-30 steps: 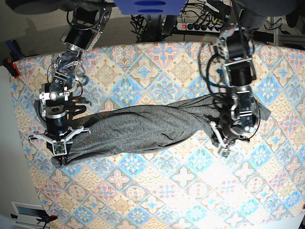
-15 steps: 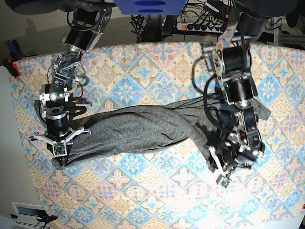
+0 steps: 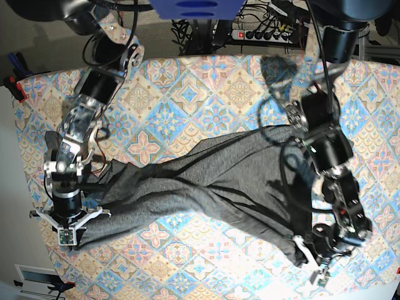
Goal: Layout the t-shirt on the table in an organized manner, then fold the t-shirt properly
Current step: 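Lift the shirt with both grippers and shake it out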
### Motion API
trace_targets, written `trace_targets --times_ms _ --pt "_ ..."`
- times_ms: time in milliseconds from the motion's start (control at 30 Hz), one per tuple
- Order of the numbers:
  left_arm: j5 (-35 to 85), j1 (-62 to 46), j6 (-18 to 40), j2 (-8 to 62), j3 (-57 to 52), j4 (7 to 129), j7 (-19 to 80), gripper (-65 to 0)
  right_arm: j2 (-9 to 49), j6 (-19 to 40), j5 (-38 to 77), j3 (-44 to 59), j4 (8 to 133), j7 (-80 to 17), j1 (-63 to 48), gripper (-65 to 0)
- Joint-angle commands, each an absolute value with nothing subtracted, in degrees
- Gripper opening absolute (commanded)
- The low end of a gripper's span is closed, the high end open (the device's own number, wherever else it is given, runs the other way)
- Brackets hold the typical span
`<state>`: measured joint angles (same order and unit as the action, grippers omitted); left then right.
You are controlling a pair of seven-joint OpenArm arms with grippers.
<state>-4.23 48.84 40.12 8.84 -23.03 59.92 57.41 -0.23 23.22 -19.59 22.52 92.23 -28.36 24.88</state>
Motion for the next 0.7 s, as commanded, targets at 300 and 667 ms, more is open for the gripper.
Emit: trace_targets --times_ms 300,667 --pt "-3.03 65.8 37.58 13.14 -21.93 35.03 38.46 -61.0 3.03 21.93 -19.47 22.55 78.11 -25.89 40.04 -65.0" --pt "-2.95 75.0 30.73 13.41 -12.53 19.65 24.31 -61.0 4.79 21.93 -19.47 22.2 64.04 -21.05 53.49 -65.0"
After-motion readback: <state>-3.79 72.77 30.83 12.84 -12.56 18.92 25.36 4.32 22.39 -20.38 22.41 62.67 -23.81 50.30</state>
